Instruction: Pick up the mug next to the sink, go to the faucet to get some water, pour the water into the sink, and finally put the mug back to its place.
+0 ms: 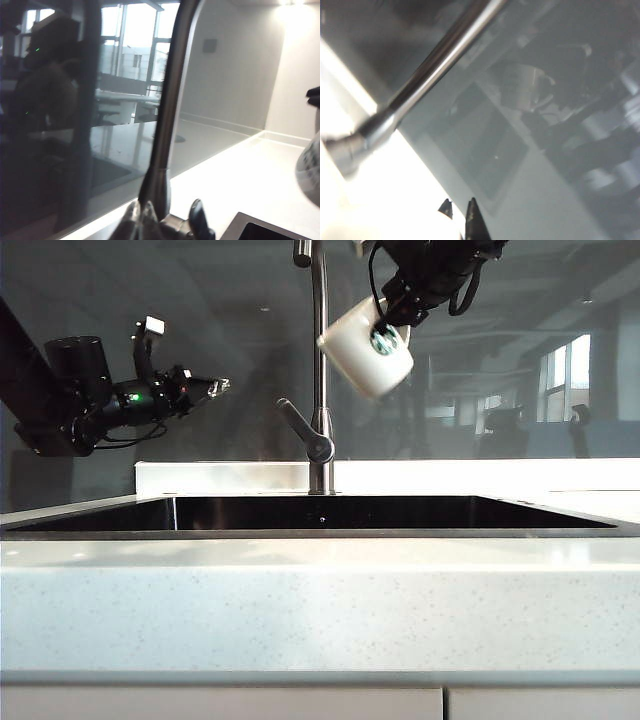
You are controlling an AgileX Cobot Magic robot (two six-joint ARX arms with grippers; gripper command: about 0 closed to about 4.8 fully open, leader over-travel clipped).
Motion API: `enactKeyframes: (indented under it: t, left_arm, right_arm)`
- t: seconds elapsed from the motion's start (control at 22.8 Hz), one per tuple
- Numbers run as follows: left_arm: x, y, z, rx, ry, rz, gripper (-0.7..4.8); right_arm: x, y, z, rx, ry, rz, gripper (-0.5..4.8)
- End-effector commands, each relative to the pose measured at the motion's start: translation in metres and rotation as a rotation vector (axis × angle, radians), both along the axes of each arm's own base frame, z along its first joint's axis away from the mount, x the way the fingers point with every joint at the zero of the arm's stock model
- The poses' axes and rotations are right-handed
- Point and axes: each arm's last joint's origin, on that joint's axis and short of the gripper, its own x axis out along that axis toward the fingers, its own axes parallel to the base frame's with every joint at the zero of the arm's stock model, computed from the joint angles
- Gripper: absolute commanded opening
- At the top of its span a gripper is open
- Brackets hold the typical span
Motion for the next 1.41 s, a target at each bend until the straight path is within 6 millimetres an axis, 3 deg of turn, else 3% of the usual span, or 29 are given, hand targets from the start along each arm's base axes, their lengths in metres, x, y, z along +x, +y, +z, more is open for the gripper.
enactKeyframes:
  t: [0.04, 0.31, 0.75, 1.41]
  left_arm:
    - [-0.003, -0.003, 0.015, 0.008, -0.030, -0.001, -0.06]
    - [-0.009, -0.003, 0.034, 0.015, -0.059, -0.013, -0.06]
    - [-0.011, -0.003, 0.038, 0.033, -0.068, -0.040, -0.06]
    - [-0.011, -0.004, 0.038, 0.008, -0.019, -0.066, -0.05]
  right_arm:
    - [-0.006, 0.004, 0.012, -0.229, -0.092, -0.055, -0.01]
    - [-0.009, 0.004, 0.014, -0.440, -0.121, -0.134, -0.02]
    - [-0.014, 0.014, 0.019, -0.770, -0.199, -0.141, -0.01]
    - [-0.021, 0.026, 0.024, -0.951, -0.271, -0.118, -0.02]
